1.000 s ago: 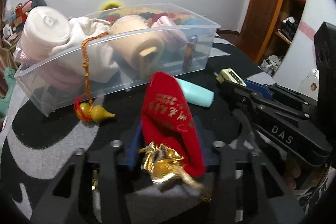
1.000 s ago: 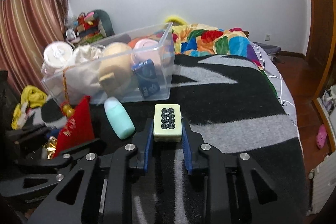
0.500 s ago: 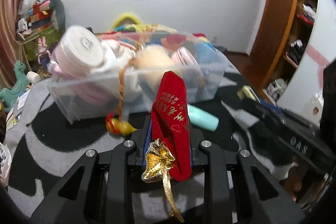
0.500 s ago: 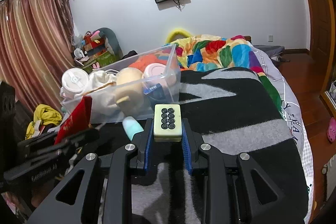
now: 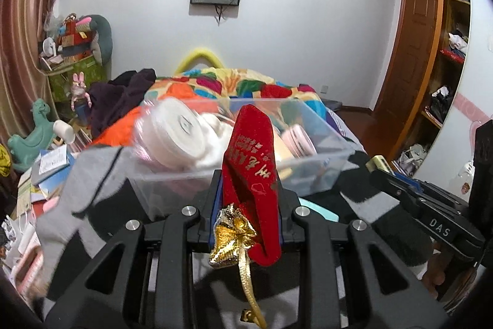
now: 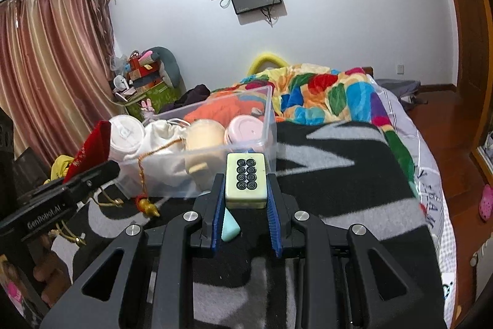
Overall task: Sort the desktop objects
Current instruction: 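Carry the red pouch and dotted tile to the bin and open both tools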
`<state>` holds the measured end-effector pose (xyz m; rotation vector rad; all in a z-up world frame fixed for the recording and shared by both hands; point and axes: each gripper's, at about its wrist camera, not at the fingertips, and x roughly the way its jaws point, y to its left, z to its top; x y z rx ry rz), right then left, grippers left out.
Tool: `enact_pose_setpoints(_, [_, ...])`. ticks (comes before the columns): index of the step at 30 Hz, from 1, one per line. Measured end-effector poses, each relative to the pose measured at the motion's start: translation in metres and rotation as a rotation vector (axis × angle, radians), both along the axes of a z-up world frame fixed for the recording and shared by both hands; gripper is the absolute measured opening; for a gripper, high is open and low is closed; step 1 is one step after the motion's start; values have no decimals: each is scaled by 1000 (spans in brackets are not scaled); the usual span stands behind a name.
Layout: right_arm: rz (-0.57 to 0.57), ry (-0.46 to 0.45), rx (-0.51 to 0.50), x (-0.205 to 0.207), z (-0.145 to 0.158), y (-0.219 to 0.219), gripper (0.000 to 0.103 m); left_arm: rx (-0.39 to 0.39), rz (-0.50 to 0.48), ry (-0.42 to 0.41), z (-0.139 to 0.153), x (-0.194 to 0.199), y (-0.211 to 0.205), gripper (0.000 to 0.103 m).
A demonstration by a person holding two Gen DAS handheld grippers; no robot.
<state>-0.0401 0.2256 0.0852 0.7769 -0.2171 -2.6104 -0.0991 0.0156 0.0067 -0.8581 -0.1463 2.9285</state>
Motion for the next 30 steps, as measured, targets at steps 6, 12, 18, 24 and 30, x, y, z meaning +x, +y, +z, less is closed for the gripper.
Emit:
enact_pose_setpoints(6, [13,38,24,-6,15,-9,22,30,-23,18,15,-14,-21,26])
enact_pose_setpoints(12, [34,44,11,-22,23,-18,22,10,-45,-1,17,-47,-22,26])
enact_pose_setpoints(18, [40,24,36,-43,20,-31,22,-7,-4,-26,3,-75,-22,26])
enact_pose_setpoints(24, [50,-2,58,-60,14,-43,22,-34,-20,-19,-1,-86,-18,26])
enact_pose_setpoints(30, [63,-23,89,-71,7,-57,22,-95,13,2,-4,-93,-6,27])
